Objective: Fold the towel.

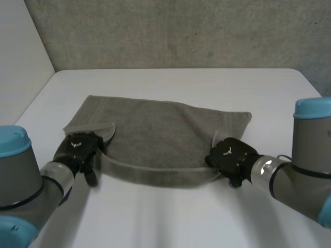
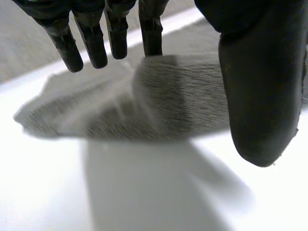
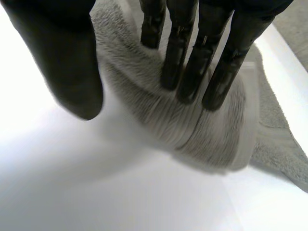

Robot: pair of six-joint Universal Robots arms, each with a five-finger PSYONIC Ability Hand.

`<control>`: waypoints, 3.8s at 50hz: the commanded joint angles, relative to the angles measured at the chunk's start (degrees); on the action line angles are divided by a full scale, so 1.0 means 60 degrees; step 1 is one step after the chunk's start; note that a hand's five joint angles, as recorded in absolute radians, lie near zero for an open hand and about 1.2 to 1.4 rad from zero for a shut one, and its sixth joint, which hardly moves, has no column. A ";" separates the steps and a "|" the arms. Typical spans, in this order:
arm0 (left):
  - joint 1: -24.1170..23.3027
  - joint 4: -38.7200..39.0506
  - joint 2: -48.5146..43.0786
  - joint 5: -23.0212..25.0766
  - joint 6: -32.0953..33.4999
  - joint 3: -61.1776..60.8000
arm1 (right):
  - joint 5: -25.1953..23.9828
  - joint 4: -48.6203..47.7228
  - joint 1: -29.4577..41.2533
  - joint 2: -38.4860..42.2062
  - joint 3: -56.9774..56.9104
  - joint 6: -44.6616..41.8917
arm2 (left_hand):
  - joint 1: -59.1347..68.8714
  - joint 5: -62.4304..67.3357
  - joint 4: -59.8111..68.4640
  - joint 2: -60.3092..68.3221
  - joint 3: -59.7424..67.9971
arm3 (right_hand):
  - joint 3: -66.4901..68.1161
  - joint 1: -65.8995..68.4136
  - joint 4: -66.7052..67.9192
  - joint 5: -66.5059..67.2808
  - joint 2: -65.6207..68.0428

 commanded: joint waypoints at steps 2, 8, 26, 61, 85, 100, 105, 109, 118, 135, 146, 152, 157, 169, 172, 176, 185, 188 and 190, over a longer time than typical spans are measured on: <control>-0.0160 -0.1322 0.0716 0.0046 0.0004 -0.0509 | 0.0034 0.0439 -0.0747 -0.1253 0.1024 -0.1048 | -0.0731 -0.0500 -0.0805 -0.0740 -0.0792 | -0.4712 -0.4587 -0.4758 -0.4562 -0.4867; 0.0176 -0.1322 0.1286 0.0046 0.0004 -0.0115 | -0.0084 0.0219 -0.0953 -0.1885 0.0893 -0.0168 | -0.0675 -0.0444 -0.0749 -0.0685 -0.0736 | -0.5740 -0.5615 -0.5787 -0.5590 -0.5896; 0.0543 -0.1161 -0.0441 0.1379 0.0121 0.2524 | 0.0121 -0.2973 -0.0851 -0.1988 0.1507 0.2600 | -0.0507 -0.0275 -0.0581 -0.0516 -0.0567 | -0.5391 -0.5266 -0.5437 -0.5241 -0.5547; 0.0529 -0.1277 -0.2375 0.2757 0.3856 0.3300 | -0.0128 -0.3442 -0.0968 -0.1211 0.2299 0.1868 | -0.0339 -0.0107 -0.0413 -0.0348 -0.0399 | 0.1955 0.2081 0.1909 0.2105 0.1800; 0.0543 -0.1717 -0.2639 0.2639 0.4398 0.3300 | -0.0069 -0.3560 -0.0953 -0.0962 0.2401 0.1707 | 0.3920 0.4151 0.3846 0.3911 0.3859 | 0.1507 0.1632 0.1461 0.1657 0.1352; 0.0558 -0.1849 -0.2214 0.2273 0.4384 0.3153 | -0.0098 -0.3560 -0.0953 -0.0962 0.2401 0.1707 | 0.6894 0.7126 0.6820 0.6885 0.6834 | 0.1423 0.1548 0.1376 0.1573 0.1267; 0.0572 -0.1922 -0.1966 0.1805 0.4398 0.2701 | -0.0113 -0.3560 -0.0953 -0.0962 0.2401 0.1707 | 0.6866 0.7098 0.6792 0.6857 0.6806 | 0.1423 0.1548 0.1376 0.1573 0.1267; 0.0820 -0.1908 -0.1746 0.1760 0.4427 0.2101 | -0.0113 -0.3560 -0.0953 -0.0962 0.2401 0.1707 | 0.6866 0.7098 0.6792 0.6857 0.6806 | 0.1423 0.1548 0.1376 0.1573 0.1267; 0.1246 -0.1893 -0.1043 0.1863 0.4413 0.1046 | -0.0084 -0.3589 -0.0924 -0.0933 0.2475 0.1342 | 0.4852 0.5083 0.4778 0.4843 0.4791 | 0.1367 0.1492 0.1320 0.1517 0.1211; 0.1715 -0.1835 0.0452 0.1892 0.4413 0.0575 | -0.0069 -0.3633 -0.0865 -0.0947 0.2533 0.1179 | 0.4399 0.4631 0.4325 0.4390 0.4339 | 0.1283 0.1408 0.1236 0.1433 0.1127; 0.0719 -0.1249 0.0335 0.1834 0.4252 0.1674 | -0.0069 -0.3633 -0.0865 -0.0933 0.2548 0.1179 | 0.0783 0.1014 0.0709 0.0774 0.0722 | 0.1227 0.1352 0.1180 0.1376 0.1071; 0.0237 -0.0810 -0.0848 0.1761 0.4296 0.2623 | -0.0069 -0.3633 -0.0851 -0.0918 0.2548 0.1179 | 0.0278 0.0510 0.0204 0.0269 0.0218 | 0.1170 0.1296 0.1124 0.1320 0.1015; 0.0118 -0.0824 -0.1818 0.1702 0.4369 0.3344 | -0.0069 -0.3721 -0.0865 -0.0874 0.2548 0.1179 | 0.0306 0.0538 0.0232 0.0297 0.0246 | 0.1058 0.1183 0.1012 0.1208 0.0903; 0.0089 -0.1087 -0.3370 0.1600 0.4369 0.4778 | -0.0055 -0.3794 -0.0851 -0.0757 0.2548 0.1165 | 0.0446 0.0678 0.0372 0.0437 0.0386 | 0.0946 0.1072 0.0900 0.1096 0.0791; 0.0089 -0.1190 -0.3560 0.1453 0.4369 0.4998 | -0.0055 -0.3794 -0.0851 -0.0743 0.2548 0.1165 | 0.0613 0.0845 0.0539 0.0604 0.0553 | 0.0946 0.1071 0.0900 0.1096 0.0791; 0.0074 -0.1322 -0.3737 0.1336 0.4369 0.5175 | -0.0055 -0.3809 -0.0851 -0.0742 0.2548 0.1165 | 0.0727 0.0958 0.0653 0.0717 0.0666 | 0.0918 0.1043 0.0872 0.1068 0.0762; 0.0074 -0.2082 -0.4001 0.1306 0.4369 0.5365 | -0.0025 -0.3882 -0.0851 -0.0684 0.2563 0.0931 | 0.0783 0.1014 0.0709 0.0774 0.0722 | 0.0862 0.0987 0.0816 0.1012 0.0706; 0.0075 -0.2302 -0.4030 0.1306 0.4369 0.5453 | -0.0025 -0.3897 -0.0851 -0.0640 0.2563 0.0916 | 0.0810 0.1042 0.0736 0.0801 0.0750 | 0.0834 0.0959 0.0788 0.0984 0.0679; 0.0074 -0.2406 -0.4030 0.1306 0.4369 0.5468 | -0.0011 -0.3897 -0.0851 -0.0625 0.2563 0.0916 | 0.0895 0.1126 0.0821 0.0886 0.0835 | 0.0834 0.0959 0.0787 0.0984 0.0678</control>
